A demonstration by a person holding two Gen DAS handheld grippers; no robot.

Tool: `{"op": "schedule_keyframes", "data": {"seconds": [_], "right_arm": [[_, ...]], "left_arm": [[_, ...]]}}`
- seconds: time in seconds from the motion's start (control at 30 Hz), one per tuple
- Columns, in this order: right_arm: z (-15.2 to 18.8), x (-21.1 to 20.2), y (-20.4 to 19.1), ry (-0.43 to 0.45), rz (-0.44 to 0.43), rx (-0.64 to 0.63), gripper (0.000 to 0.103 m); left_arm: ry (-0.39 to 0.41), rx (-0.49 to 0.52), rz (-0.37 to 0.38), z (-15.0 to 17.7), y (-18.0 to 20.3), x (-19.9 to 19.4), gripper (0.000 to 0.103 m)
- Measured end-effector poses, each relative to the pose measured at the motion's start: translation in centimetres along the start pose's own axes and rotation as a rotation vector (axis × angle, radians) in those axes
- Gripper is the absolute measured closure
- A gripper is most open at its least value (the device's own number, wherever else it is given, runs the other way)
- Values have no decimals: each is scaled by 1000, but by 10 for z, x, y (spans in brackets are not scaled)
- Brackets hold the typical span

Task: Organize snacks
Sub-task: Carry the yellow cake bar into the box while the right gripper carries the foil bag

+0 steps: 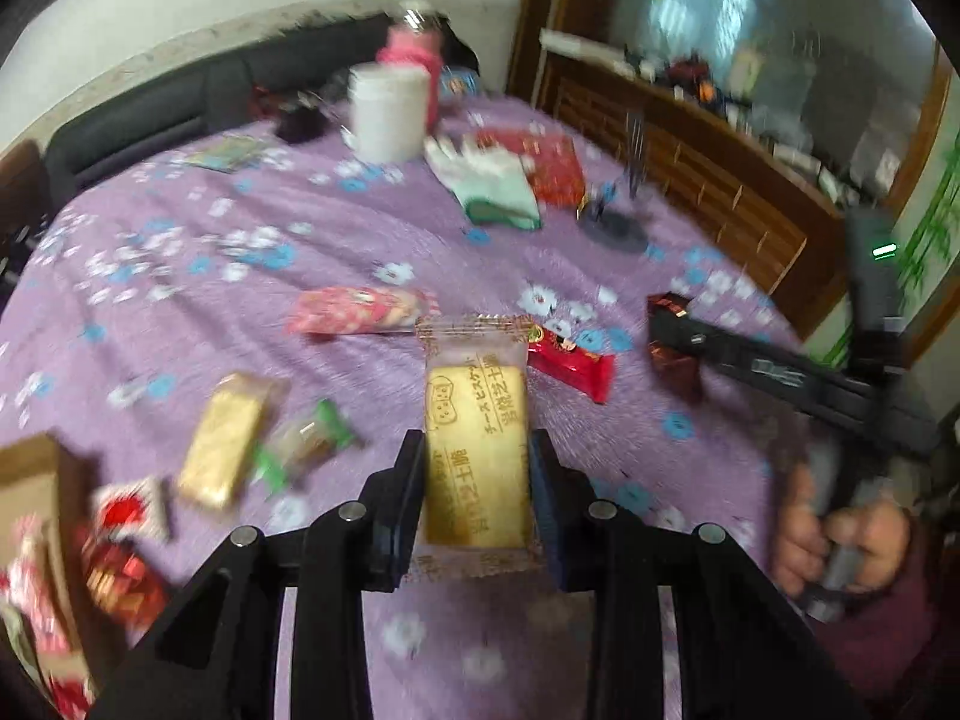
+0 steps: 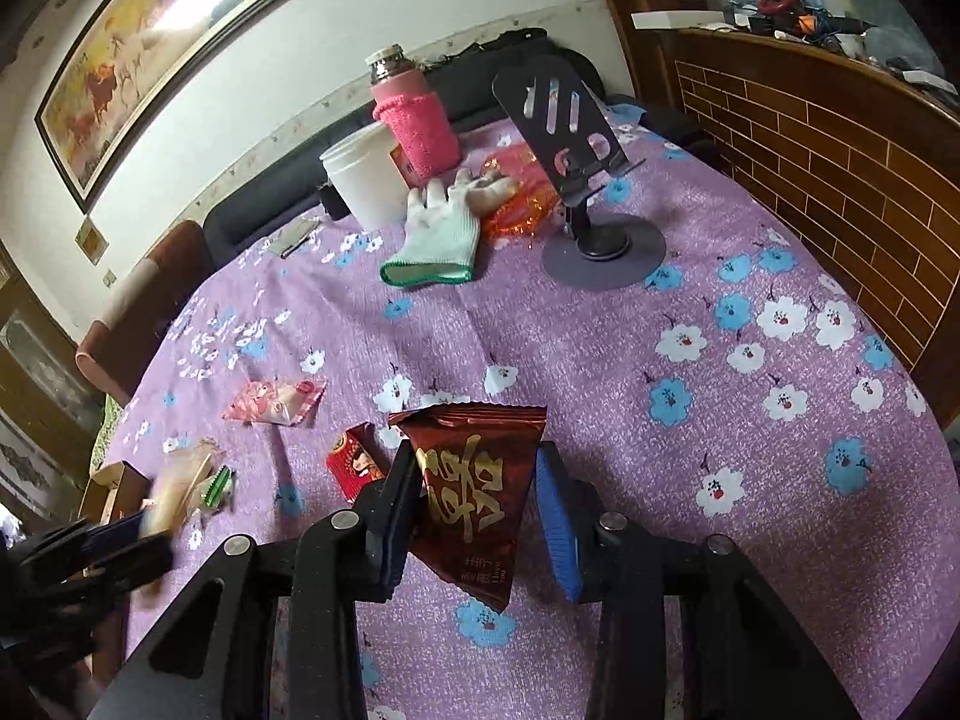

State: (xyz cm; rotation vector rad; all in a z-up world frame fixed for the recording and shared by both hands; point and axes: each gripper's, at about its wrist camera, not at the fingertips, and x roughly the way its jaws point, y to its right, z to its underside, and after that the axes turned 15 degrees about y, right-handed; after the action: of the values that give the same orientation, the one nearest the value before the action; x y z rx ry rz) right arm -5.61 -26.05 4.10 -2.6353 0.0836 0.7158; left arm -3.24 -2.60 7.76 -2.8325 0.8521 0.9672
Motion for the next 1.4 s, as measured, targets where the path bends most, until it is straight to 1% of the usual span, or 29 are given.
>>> {"op": "schedule_keyframes", "data": {"seconds": [0.03, 0.13, 0.23, 0.3, 0.37, 0.43, 0.53, 0.57, 0.63, 0.67, 0.73, 0.77, 0.8, 0.87, 0.9, 0.97, 1.03, 1.07, 1.1, 1.17, 1.2, 1.27, 1.33, 1.4], "right_arm": [[0, 0, -1, 3, -3, 1, 63], [0, -3, -4, 37, 13, -20, 63], [-1, -5, -10, 78, 43, -54, 63], [-1, -8, -17, 73, 29, -37, 63], [0, -12, -28, 47, -20, 0, 63], [4, -18, -53, 7, -102, 7, 63], [14, -29, -113, -25, -205, -83, 62], [19, -32, -133, -42, -246, -107, 62], [33, -35, -178, -95, -349, -129, 62], [39, -35, -193, -113, -382, -135, 62], [55, -35, -234, -161, -469, -159, 62], [66, -35, -261, -182, -507, -201, 62], [75, -36, -278, -188, -523, -236, 62], [97, -39, -314, -209, -567, -317, 62], [105, -40, -324, -229, -589, -335, 62], [120, -38, -343, -279, -644, -345, 62], [137, -32, -363, -338, -685, -345, 61], [144, -30, -373, -353, -691, -382, 61], [151, -30, -381, -351, -683, -420, 61], [163, -25, -392, -363, -676, -478, 61], [170, -23, -399, -380, -685, -504, 61], [182, -23, -405, -382, -674, -556, 61], [196, -19, -409, -388, -657, -601, 61], [203, -18, -408, -387, -648, -587, 60]], "left_arm": [[15, -15, -3, 1, -3, -10, 71], [93, -102, -20, 10, -23, -62, 71], [154, -179, -61, 23, -47, -106, 71], [188, -239, -81, 33, -65, -130, 70], [212, -291, -120, 46, -86, -158, 70], [239, -325, -183, 57, -111, -188, 70], [264, -371, -275, 74, -144, -221, 70], [270, -397, -321, 82, -159, -235, 70], [279, -431, -371, 93, -179, -250, 70], [281, -450, -397, 99, -190, -257, 70], [274, -480, -437, 110, -210, -261, 70], [262, -482, -452, 114, -214, -259, 70], [234, -479, -474, 119, -221, -254, 70], [193, -475, -490, 127, -229, -248, 70], [170, -478, -502, 132, -233, -244, 70], [152, -486, -526, 139, -238, -241, 70], [126, -462, -564, 142, -241, -236, 70], [106, -444, -576, 142, -244, -230, 70], [88, -440, -570, 142, -248, -225, 70], [73, -442, -571, 144, -253, -220, 70], [76, -440, -571, 144, -254, -218, 69], [79, -447, -568, 145, -255, -216, 67], [87, -473, -540, 145, -255, -217, 67], [102, -493, -547, 145, -255, -222, 51]]}}
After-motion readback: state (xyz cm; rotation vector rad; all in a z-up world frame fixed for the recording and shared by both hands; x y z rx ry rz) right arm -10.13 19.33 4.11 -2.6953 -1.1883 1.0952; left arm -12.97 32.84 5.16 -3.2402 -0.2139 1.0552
